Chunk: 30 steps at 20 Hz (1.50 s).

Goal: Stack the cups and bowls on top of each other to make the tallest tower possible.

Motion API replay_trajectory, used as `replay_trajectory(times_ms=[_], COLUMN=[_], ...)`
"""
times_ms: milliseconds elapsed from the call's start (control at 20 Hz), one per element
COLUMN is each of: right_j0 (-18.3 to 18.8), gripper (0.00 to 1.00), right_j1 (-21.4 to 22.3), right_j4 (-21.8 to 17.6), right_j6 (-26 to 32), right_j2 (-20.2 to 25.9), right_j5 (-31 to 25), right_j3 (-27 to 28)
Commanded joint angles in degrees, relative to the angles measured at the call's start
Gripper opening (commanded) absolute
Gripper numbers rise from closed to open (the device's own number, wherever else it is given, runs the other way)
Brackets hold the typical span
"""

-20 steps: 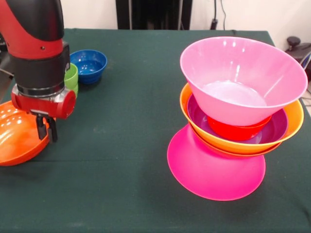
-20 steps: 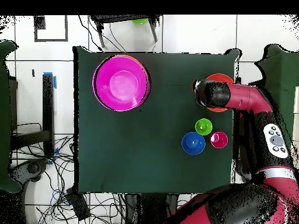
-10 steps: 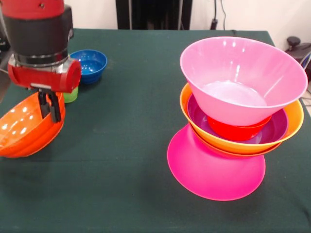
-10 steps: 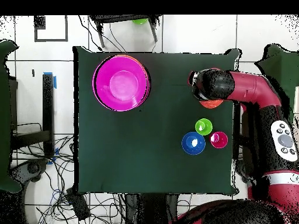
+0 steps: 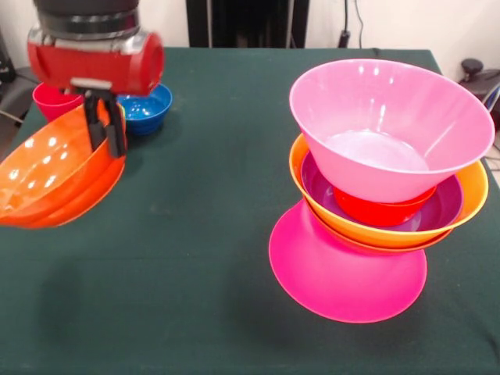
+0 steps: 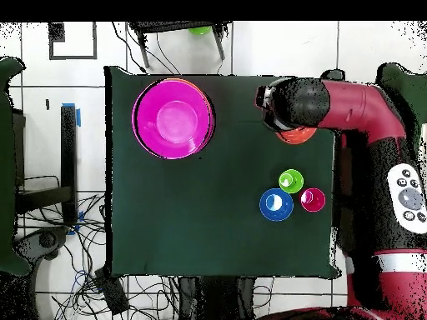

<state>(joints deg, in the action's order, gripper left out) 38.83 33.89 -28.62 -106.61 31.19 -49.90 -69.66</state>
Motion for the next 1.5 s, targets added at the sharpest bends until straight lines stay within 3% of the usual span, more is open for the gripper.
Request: replay_trajectory(times_ms=[50,350,750,1100,1500], right_j0=[-4.2,-5.8,-5.9,-7.6,-11.9], gripper=[0.0,0.0,0.0,0.0,0.0], right_j1=[4.9,8.1,12.8,14.7,16.3], right_j4=[1.5,3.8,7.8,7.6,6.3], right_j6=[13.0,11.2,10.6,9.4,4.9], right_j2=[3.2,4.2,7.8,8.2,6.3], right_j5=[-12.2,-16.7,-12.3,-12.1,-13.4], right_j3=[-0.1,2.0,0.9,2.0,3.9])
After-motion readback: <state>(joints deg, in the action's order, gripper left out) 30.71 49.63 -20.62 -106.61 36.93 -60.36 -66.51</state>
